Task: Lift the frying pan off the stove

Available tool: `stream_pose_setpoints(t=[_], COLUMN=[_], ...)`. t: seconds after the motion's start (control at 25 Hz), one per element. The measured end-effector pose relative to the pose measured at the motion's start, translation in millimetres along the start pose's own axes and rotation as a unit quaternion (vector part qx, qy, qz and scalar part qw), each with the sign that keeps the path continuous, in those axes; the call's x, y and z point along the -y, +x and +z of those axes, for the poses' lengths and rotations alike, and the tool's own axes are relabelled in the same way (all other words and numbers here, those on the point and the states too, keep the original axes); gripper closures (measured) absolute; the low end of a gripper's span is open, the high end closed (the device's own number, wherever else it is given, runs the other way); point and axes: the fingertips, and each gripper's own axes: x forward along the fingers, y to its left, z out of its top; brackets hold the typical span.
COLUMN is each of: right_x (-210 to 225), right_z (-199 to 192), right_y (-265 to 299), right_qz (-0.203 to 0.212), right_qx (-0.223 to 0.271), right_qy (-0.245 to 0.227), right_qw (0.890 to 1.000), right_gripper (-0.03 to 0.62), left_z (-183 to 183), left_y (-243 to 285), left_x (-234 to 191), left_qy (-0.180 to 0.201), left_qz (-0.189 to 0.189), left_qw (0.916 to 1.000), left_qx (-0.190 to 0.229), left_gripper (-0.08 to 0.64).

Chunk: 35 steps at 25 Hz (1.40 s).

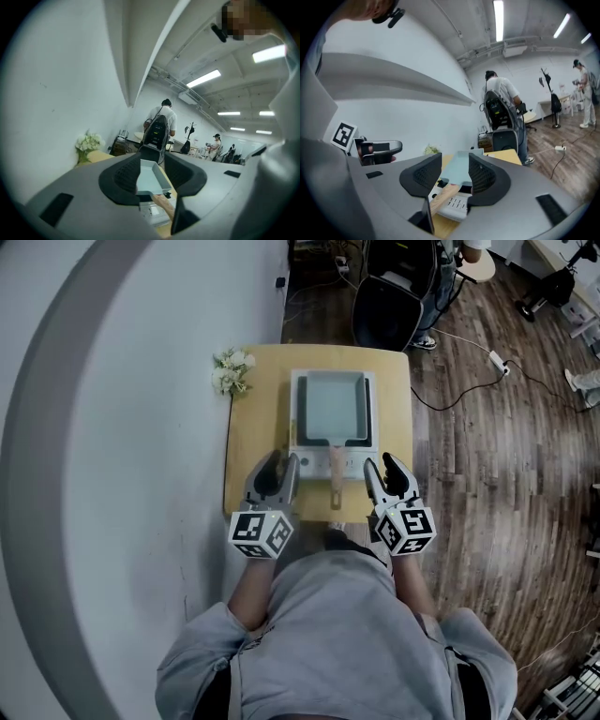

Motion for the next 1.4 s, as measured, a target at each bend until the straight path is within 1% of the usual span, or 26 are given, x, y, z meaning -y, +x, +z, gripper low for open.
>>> stream_pose_setpoints(t=[0.04, 0.12, 0.2, 0.32, 0.4, 0.48, 0.56, 0.72, 0.8, 0.92, 1.04, 1.12, 1.16, 1.2, 1.32, 1.4], right_x=[0.2, -0.4, -3.8, -7.6, -11.1, -17.0, -24.2, -35.7, -38.8, -42.1, -44.1, -45.7, -46.5, -47.3, -51.0, -55.0], right_z=[-4.6, -13.1, -24.5, -45.8, -60.4, -74.6, -87.4, -106.2, -114.6, -125.7, -130.7, -132.3, -133.1, -134.3, -139.9, -144.4], right_y=[4.1, 10.0, 15.7, 23.9, 26.6, 27.6, 27.6, 26.1, 25.6, 24.1, 23.8, 23.2, 22.7, 22.1, 20.7, 18.9], right_qz=[0.012, 0.031, 0.055, 0.079, 0.093, 0.113, 0.135, 0.162, 0.167, 0.172, 0.181, 0.193, 0.2, 0.208, 0.23, 0.244], right_qx=[-0.014, -0.038, -0.061, -0.097, -0.122, -0.144, -0.163, -0.188, -0.196, -0.211, -0.218, -0.22, -0.221, -0.222, -0.231, -0.242], right_qy=[0.019, 0.044, 0.07, 0.099, 0.113, 0.143, 0.168, 0.193, 0.21, 0.223, 0.247, 0.275, 0.29, 0.303, 0.332, 0.337], right_qw=[1.0, 0.998, 0.994, 0.987, 0.982, 0.973, 0.963, 0.949, 0.943, 0.936, 0.927, 0.916, 0.909, 0.903, 0.885, 0.877], right_gripper=[0.439, 0.439, 0.439, 0.439, 0.439, 0.439, 0.439, 0.428, 0.426, 0.421, 0.416, 0.41, 0.407, 0.402, 0.394, 0.393], left_z=[-3.2, -10.3, -21.9, -44.0, -59.7, -75.3, -88.4, -110.2, -122.7, -140.6, -156.7, -165.4, -167.5, -169.4, -174.1, -177.6], left_y=[4.1, 11.9, 19.7, 31.5, 37.6, 42.3, 46.6, 53.0, 54.6, 57.6, 62.2, 64.9, 66.2, 67.4, 71.0, 72.5], left_x=[0.2, 1.1, 0.8, 0.9, 4.4, 7.6, 8.0, 6.9, 7.8, 13.8, 19.8, 23.6, 28.0, 32.7, 40.6, 43.7], left_qy=[-0.025, -0.073, -0.114, -0.155, -0.175, -0.205, -0.234, -0.266, -0.278, -0.29, -0.31, -0.325, -0.335, -0.35, -0.404, -0.432], left_qz=[-0.012, -0.037, -0.061, -0.09, -0.109, -0.128, -0.137, -0.145, -0.152, -0.169, -0.187, -0.2, -0.211, -0.225, -0.261, -0.267], left_qw=[0.9996, 0.9964, 0.9905, 0.9799, 0.9713, 0.9592, 0.9478, 0.9319, 0.9233, 0.9091, 0.8915, 0.8791, 0.8702, 0.8588, 0.8201, 0.8002], left_qx=[-0.007, -0.024, -0.047, -0.088, -0.119, -0.147, -0.168, -0.199, -0.217, -0.247, -0.272, -0.286, -0.293, -0.299, -0.31, -0.32], left_gripper=[0.402, 0.402, 0.395, 0.393, 0.393, 0.391, 0.391, 0.385, 0.379, 0.368, 0.356, 0.351, 0.351, 0.351, 0.351, 0.351])
